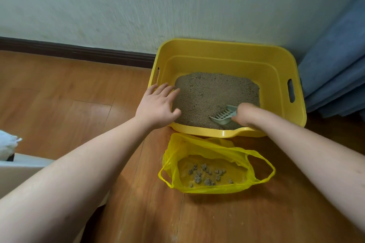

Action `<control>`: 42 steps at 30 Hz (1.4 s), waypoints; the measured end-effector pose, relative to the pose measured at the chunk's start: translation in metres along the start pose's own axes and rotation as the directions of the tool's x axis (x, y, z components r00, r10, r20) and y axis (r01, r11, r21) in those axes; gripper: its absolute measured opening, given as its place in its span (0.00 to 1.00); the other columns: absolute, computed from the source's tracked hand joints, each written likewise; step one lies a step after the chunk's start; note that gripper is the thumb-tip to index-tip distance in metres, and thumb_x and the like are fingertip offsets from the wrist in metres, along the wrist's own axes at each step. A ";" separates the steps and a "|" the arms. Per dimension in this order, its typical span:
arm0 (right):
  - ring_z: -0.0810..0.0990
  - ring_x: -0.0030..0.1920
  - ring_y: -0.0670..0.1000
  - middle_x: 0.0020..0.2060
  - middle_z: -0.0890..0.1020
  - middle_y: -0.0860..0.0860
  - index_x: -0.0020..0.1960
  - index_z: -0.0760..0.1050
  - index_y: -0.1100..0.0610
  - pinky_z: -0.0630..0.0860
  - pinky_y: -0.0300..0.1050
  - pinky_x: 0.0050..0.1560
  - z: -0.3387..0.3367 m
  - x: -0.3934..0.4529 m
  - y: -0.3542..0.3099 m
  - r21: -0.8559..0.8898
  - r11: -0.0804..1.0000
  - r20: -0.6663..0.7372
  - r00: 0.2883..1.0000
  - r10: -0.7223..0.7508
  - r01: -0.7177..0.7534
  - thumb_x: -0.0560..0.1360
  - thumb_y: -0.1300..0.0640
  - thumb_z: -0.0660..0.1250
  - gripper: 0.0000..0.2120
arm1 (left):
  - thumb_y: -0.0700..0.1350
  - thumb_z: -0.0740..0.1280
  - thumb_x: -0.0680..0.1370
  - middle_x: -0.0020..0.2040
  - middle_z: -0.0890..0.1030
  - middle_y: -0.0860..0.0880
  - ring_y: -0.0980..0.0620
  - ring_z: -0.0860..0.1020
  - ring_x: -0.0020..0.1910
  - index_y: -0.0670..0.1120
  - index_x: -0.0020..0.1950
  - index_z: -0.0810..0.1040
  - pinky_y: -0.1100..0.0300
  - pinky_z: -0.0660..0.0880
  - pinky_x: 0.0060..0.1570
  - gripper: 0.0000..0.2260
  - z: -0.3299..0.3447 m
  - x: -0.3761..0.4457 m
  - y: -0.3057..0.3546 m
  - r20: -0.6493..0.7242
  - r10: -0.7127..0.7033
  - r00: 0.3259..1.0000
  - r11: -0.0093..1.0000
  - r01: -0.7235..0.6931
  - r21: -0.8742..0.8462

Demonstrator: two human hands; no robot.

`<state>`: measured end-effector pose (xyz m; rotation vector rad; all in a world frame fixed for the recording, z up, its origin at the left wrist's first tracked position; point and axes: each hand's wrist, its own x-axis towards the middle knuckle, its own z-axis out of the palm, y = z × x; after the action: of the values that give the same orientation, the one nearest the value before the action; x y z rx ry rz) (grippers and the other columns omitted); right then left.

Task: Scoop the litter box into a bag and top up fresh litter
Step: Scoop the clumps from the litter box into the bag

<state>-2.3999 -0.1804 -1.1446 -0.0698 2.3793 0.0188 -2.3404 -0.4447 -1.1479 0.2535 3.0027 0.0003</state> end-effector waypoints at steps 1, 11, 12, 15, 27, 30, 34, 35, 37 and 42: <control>0.78 0.57 0.60 0.56 0.79 0.61 0.59 0.76 0.65 0.69 0.45 0.46 0.001 0.003 -0.002 0.052 0.998 -0.005 1.000 -0.022 0.022 0.79 0.57 0.60 0.15 | 0.60 0.50 0.74 0.77 0.63 0.50 0.50 0.56 0.77 0.52 0.78 0.59 0.47 0.49 0.76 0.32 -0.001 0.000 0.000 0.007 0.002 1.000 1.000 -0.002 0.001; 0.79 0.46 0.52 0.54 0.78 0.56 0.66 0.70 0.65 0.75 0.41 0.38 0.010 0.035 -0.048 -0.039 0.999 -0.027 1.000 0.010 -0.011 0.81 0.58 0.57 0.17 | 0.59 0.53 0.76 0.78 0.62 0.49 0.49 0.54 0.78 0.51 0.78 0.58 0.48 0.47 0.76 0.31 0.000 0.001 0.000 0.008 0.004 1.000 1.000 -0.004 -0.002; 0.78 0.44 0.52 0.52 0.79 0.56 0.65 0.71 0.65 0.72 0.40 0.32 0.010 0.039 -0.051 -0.031 0.999 -0.031 0.999 0.008 -0.009 0.81 0.57 0.57 0.16 | 0.59 0.53 0.76 0.78 0.62 0.49 0.49 0.54 0.78 0.51 0.78 0.58 0.48 0.47 0.76 0.31 0.001 0.001 0.000 0.005 0.003 1.000 1.000 -0.003 -0.007; 0.76 0.41 0.52 0.55 0.79 0.57 0.65 0.72 0.65 0.66 0.41 0.26 0.009 0.051 -0.061 -0.017 1.000 -0.059 0.998 0.003 -0.005 0.81 0.59 0.57 0.16 | 0.59 0.53 0.76 0.78 0.62 0.50 0.49 0.54 0.78 0.52 0.78 0.59 0.49 0.47 0.76 0.30 0.002 0.001 0.000 -0.008 -0.002 1.000 1.000 0.002 -0.015; 0.82 0.51 0.55 0.54 0.81 0.57 0.57 0.74 0.64 0.76 0.45 0.42 -0.002 0.081 -0.123 0.431 0.900 -0.058 0.994 0.097 -0.063 0.80 0.58 0.60 0.11 | 0.60 0.52 0.74 0.77 0.64 0.50 0.49 0.56 0.77 0.53 0.77 0.61 0.50 0.47 0.75 0.32 0.004 0.001 0.000 -0.038 -0.015 0.999 0.999 0.013 -0.042; 0.79 0.50 0.56 0.57 0.79 0.58 0.61 0.71 0.63 0.73 0.43 0.37 0.002 0.085 -0.135 0.580 0.809 -0.011 0.991 0.130 -0.100 0.81 0.57 0.57 0.13 | 0.60 0.52 0.74 0.77 0.64 0.50 0.49 0.56 0.77 0.53 0.77 0.61 0.49 0.47 0.75 0.31 0.004 0.001 0.001 -0.041 -0.012 0.999 0.998 0.009 -0.060; 0.74 0.63 0.56 0.67 0.72 0.56 0.69 0.68 0.60 0.73 0.44 0.54 0.015 0.086 -0.144 0.657 0.752 -0.006 0.996 0.085 -0.060 0.80 0.53 0.60 0.20 | 0.59 0.53 0.74 0.76 0.65 0.50 0.49 0.57 0.77 0.52 0.77 0.62 0.49 0.47 0.75 0.31 0.005 0.001 0.003 -0.050 -0.015 0.999 0.997 0.011 -0.081; 0.71 0.67 0.55 0.69 0.71 0.55 0.70 0.66 0.59 0.72 0.44 0.58 0.027 0.085 -0.147 0.335 0.939 -0.130 0.991 -0.040 0.082 0.79 0.52 0.61 0.22 | 0.59 0.52 0.74 0.76 0.65 0.50 0.50 0.57 0.77 0.51 0.77 0.62 0.49 0.47 0.75 0.32 0.004 0.001 0.003 -0.054 -0.014 0.998 0.996 0.010 -0.083; 0.69 0.70 0.55 0.70 0.69 0.55 0.72 0.65 0.59 0.70 0.44 0.62 0.035 0.089 -0.149 0.113 0.984 -0.248 0.963 -0.103 0.134 0.80 0.53 0.61 0.22 | 0.59 0.52 0.74 0.76 0.65 0.50 0.49 0.57 0.77 0.51 0.77 0.62 0.49 0.47 0.75 0.32 0.004 0.001 0.003 -0.062 -0.010 0.998 0.996 0.005 -0.086; 0.68 0.69 0.55 0.70 0.69 0.57 0.72 0.63 0.60 0.69 0.46 0.63 0.049 0.093 -0.151 0.231 0.963 -0.383 0.923 -0.044 0.142 0.82 0.57 0.54 0.19 | 0.59 0.51 0.73 0.76 0.66 0.50 0.49 0.58 0.77 0.51 0.77 0.63 0.49 0.46 0.75 0.32 0.005 0.001 0.002 -0.066 0.000 0.998 0.995 -0.006 -0.097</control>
<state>-2.4249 -0.3342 -1.2430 -0.0689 2.7369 -0.3796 -2.3401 -0.4422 -1.1525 0.2523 3.0566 0.1570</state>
